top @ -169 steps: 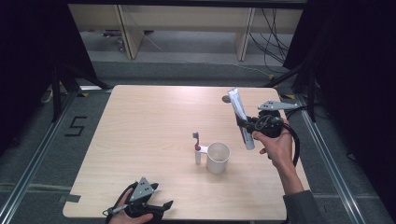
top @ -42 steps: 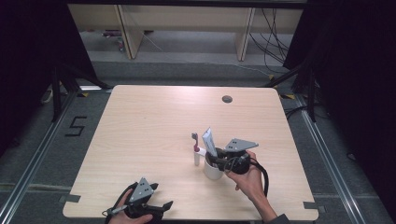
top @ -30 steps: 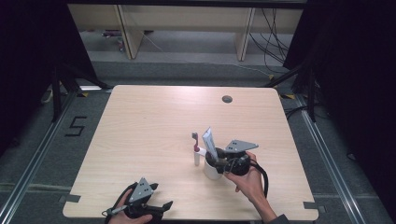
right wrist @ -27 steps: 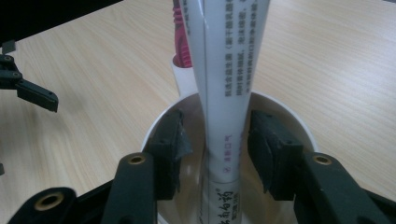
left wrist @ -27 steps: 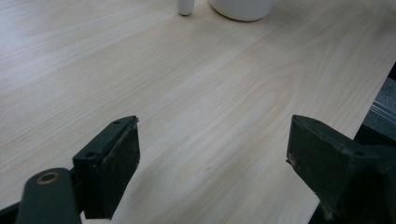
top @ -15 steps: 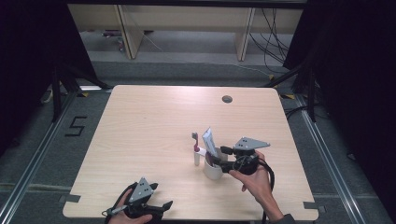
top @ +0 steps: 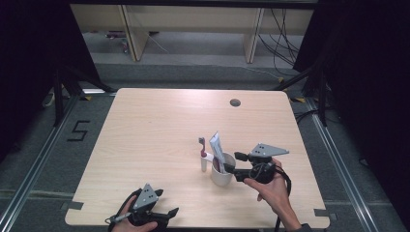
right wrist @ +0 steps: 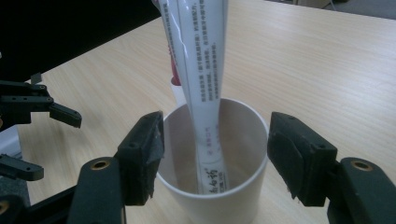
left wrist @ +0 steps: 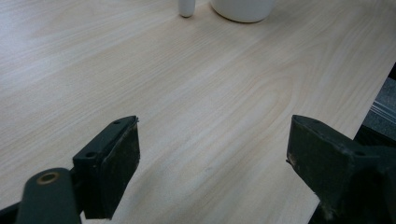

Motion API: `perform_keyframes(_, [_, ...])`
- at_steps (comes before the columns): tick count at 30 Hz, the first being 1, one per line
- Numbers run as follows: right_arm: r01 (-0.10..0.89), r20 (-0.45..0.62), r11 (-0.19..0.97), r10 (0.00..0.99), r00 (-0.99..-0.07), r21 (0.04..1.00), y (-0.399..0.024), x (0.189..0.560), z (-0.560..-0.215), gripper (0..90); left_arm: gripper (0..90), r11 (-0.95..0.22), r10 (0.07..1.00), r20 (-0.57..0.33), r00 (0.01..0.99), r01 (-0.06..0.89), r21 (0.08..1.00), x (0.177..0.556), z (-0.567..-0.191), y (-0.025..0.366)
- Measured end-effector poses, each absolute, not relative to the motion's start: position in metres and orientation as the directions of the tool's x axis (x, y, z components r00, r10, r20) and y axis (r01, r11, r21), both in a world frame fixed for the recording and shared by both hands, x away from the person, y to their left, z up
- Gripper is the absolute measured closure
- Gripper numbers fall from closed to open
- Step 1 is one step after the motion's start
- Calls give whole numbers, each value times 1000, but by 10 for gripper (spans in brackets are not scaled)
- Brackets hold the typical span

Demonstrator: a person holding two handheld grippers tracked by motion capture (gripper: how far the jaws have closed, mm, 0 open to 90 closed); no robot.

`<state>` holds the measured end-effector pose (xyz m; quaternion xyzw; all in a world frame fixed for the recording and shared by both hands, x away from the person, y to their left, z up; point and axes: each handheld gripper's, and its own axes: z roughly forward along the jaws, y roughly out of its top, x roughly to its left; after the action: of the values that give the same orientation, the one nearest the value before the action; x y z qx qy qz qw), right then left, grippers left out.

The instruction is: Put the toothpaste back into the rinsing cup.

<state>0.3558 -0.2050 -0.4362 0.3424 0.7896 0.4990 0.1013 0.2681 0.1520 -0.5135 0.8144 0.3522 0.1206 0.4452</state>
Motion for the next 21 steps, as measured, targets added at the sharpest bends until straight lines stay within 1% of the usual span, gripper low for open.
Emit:
perform_keyframes(1, [452,189,257,657,-730,854,-207,353,-435,372,166,-357,683,-114,721,465,810,268,-513,152])
perform_keyframes(2, [439,186,255,645,-741,862,-209,355,-436,371,166,-359,680,-116,724,466,808,268,-513,152])
perform_keyframes(4, [430,168,260,658,-735,865,-215,354,-435,369,166,-354,682,-119,721,469,809,268,-513,152])
perform_keyframes(6, [467,207,232,671,-712,853,-218,351,-435,367,166,-355,680,-118,724,465,811,268,-514,152])
perform_keyframes(9, [441,172,253,671,-721,861,-226,352,-436,368,166,-353,683,-119,721,468,810,269,-513,152])
perform_keyframes(10, [460,196,234,677,-709,856,-226,350,-437,368,166,-353,683,-119,720,469,809,268,-513,152])
perform_keyframes(11, [460,193,235,681,-707,856,-228,351,-437,368,166,-349,683,-122,721,468,812,268,-514,151])
perform_keyframes(12, [438,166,245,684,-711,865,-231,351,-437,367,166,-358,682,-114,723,466,809,268,-513,152])
perform_keyframes(13, [459,192,232,684,-704,858,-231,350,-437,368,166,-357,681,-117,723,467,809,268,-513,152])
perform_keyframes(14, [454,179,243,686,-705,857,-234,350,-436,368,166,-343,683,-125,719,468,815,269,-514,151])
perform_keyframes(15, [480,215,218,689,-692,850,-233,348,-437,368,166,-345,684,-125,719,469,813,269,-514,152])
perform_keyframes(16, [453,178,236,693,-699,860,-236,350,-437,367,166,-348,686,-120,718,468,812,268,-514,152])
perform_keyframes(17, [475,207,218,694,-690,852,-237,348,-437,367,166,-356,679,-116,725,463,811,268,-513,152])
perform_keyframes(18, [444,168,235,698,-696,864,-240,349,-438,367,166,-355,679,-117,724,464,812,268,-513,153])
perform_keyframes(20, [476,205,214,701,-683,853,-242,347,-438,364,166,-341,685,-126,718,469,815,269,-514,152])
perform_keyframes(21, [457,169,240,706,-688,857,-246,348,-438,362,166,-346,684,-123,719,468,813,268,-514,152])
